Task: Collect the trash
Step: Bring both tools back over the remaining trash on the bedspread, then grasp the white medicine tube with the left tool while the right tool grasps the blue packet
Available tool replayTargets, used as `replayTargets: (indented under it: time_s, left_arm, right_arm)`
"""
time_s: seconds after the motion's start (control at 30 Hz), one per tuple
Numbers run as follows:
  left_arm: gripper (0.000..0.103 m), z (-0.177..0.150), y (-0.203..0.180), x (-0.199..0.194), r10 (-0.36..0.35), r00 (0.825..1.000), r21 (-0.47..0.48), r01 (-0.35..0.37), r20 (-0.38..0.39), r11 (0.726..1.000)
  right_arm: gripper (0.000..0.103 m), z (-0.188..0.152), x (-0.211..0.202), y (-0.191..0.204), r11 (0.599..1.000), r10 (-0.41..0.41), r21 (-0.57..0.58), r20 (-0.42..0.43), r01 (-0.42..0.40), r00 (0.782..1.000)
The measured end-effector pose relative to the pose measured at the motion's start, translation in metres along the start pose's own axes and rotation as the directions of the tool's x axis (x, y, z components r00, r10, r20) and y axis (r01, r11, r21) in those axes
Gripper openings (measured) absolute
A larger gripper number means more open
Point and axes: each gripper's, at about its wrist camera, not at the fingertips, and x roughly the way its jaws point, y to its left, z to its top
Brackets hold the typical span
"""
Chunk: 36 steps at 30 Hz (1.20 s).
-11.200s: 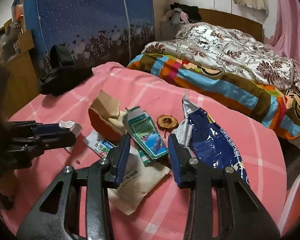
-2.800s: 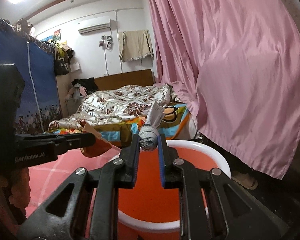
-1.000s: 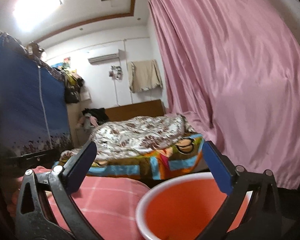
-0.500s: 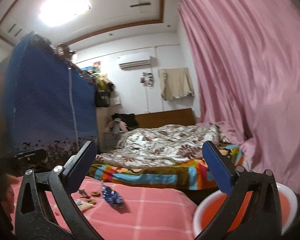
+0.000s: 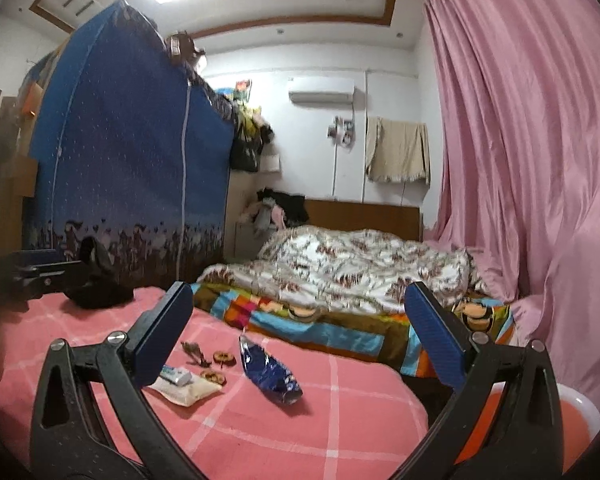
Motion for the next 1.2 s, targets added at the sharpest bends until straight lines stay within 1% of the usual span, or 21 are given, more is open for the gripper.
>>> replayTargets:
  time_s: [0.1, 0.2, 0.3, 0.37, 0.43, 0.47, 0.5, 0.53, 0.6, 0.67, 0.77, 0.87, 0.93, 0.97, 1.03, 1.07, 1.1, 1.17, 1.2]
  left_arm:
    - [0.096, -0.005, 0.001, 0.01, 0.005, 0.999, 0.014, -0.004, -0.051, 1.0]
    - [0.096, -0.009, 0.001, 0.024, 0.0, 0.994, 0.024, 0.003, -0.11, 1.0]
    - [0.096, -0.013, 0.005, 0.036, -0.012, 0.988, 0.008, 0.013, -0.157, 1.0]
    - [0.095, -0.015, 0.009, 0.046, -0.019, 0.981, -0.007, 0.018, -0.192, 1.0]
    - [0.094, -0.017, 0.011, 0.058, -0.029, 0.971, -0.018, 0.025, -0.235, 1.0]
    - [0.09, -0.018, 0.011, 0.064, -0.039, 0.964, -0.024, 0.034, -0.261, 0.999]
    - [0.085, -0.02, 0.011, 0.07, -0.05, 0.956, -0.03, 0.043, -0.288, 0.999]
    - [0.083, -0.022, 0.012, 0.076, -0.062, 0.948, -0.036, 0.053, -0.312, 0.998]
    - [0.077, -0.025, 0.013, 0.087, -0.083, 0.928, -0.048, 0.07, -0.364, 0.996]
    - [0.072, -0.027, 0.013, 0.097, -0.107, 0.908, -0.059, 0.091, -0.404, 0.994]
    - [0.071, -0.031, 0.01, 0.113, -0.12, 0.882, -0.049, 0.11, -0.455, 0.993]
    - [0.071, -0.032, 0.007, 0.128, -0.121, 0.871, -0.02, 0.127, -0.475, 0.992]
    - [0.071, -0.032, 0.007, 0.136, -0.14, 0.864, -0.017, 0.151, -0.484, 0.988]
    - [0.071, -0.032, 0.008, 0.142, -0.158, 0.857, -0.023, 0.169, -0.49, 0.985]
    - [0.07, -0.035, 0.011, 0.152, -0.193, 0.839, -0.04, 0.201, -0.509, 0.979]
    - [0.064, -0.037, 0.011, 0.155, -0.209, 0.828, -0.048, 0.216, -0.52, 0.975]
    - [0.056, -0.039, 0.012, 0.157, -0.228, 0.811, -0.062, 0.232, -0.538, 0.971]
    - [0.052, -0.042, 0.013, 0.161, -0.251, 0.787, -0.083, 0.249, -0.563, 0.965]
    - [0.05, -0.043, 0.014, 0.161, -0.265, 0.778, -0.094, 0.258, -0.569, 0.962]
  right_arm:
    - [0.103, -0.003, 0.013, -0.005, 1.0, -0.008, 0.02, -0.061, 0.01, 0.998]
    - [0.103, -0.005, 0.028, -0.011, 0.999, 0.002, 0.046, -0.122, 0.003, 0.992]
    - [0.103, -0.01, 0.044, -0.016, 0.998, 0.023, 0.069, -0.196, -0.01, 0.98]
    - [0.099, -0.016, 0.057, -0.017, 0.998, 0.03, 0.066, -0.256, -0.013, 0.966]
    - [0.088, -0.024, 0.074, -0.016, 0.998, 0.047, 0.063, -0.333, -0.028, 0.942]
    - [0.084, -0.028, 0.081, -0.016, 0.998, 0.053, 0.063, -0.362, -0.032, 0.931]
    - [0.077, -0.031, 0.087, -0.017, 0.998, 0.054, 0.061, -0.387, -0.033, 0.92]
    - [0.072, -0.035, 0.095, -0.017, 0.998, 0.057, 0.059, -0.42, -0.035, 0.906]
    - [0.068, -0.043, 0.107, -0.017, 0.996, 0.083, 0.07, -0.466, -0.057, 0.881]
    - [0.066, -0.049, 0.117, -0.018, 0.993, 0.107, 0.087, -0.496, -0.073, 0.862]
    - [0.064, -0.054, 0.13, -0.02, 0.99, 0.133, 0.11, -0.523, -0.088, 0.842]
    - [0.063, -0.059, 0.14, -0.02, 0.986, 0.159, 0.134, -0.553, -0.101, 0.818]
    - [0.059, -0.064, 0.146, -0.019, 0.984, 0.172, 0.145, -0.576, -0.107, 0.799]
    - [0.058, -0.065, 0.148, -0.019, 0.983, 0.177, 0.149, -0.586, -0.11, 0.791]
    - [0.05, -0.068, 0.151, -0.019, 0.981, 0.189, 0.158, -0.605, -0.116, 0.774]
    - [0.048, -0.07, 0.152, -0.019, 0.978, 0.202, 0.166, -0.612, -0.125, 0.765]
    - [0.046, -0.071, 0.152, -0.019, 0.976, 0.212, 0.173, -0.616, -0.133, 0.759]
    - [0.043, -0.073, 0.152, -0.018, 0.973, 0.227, 0.18, -0.621, -0.145, 0.75]
    - [0.04, -0.073, 0.151, -0.017, 0.972, 0.231, 0.181, -0.623, -0.15, 0.747]
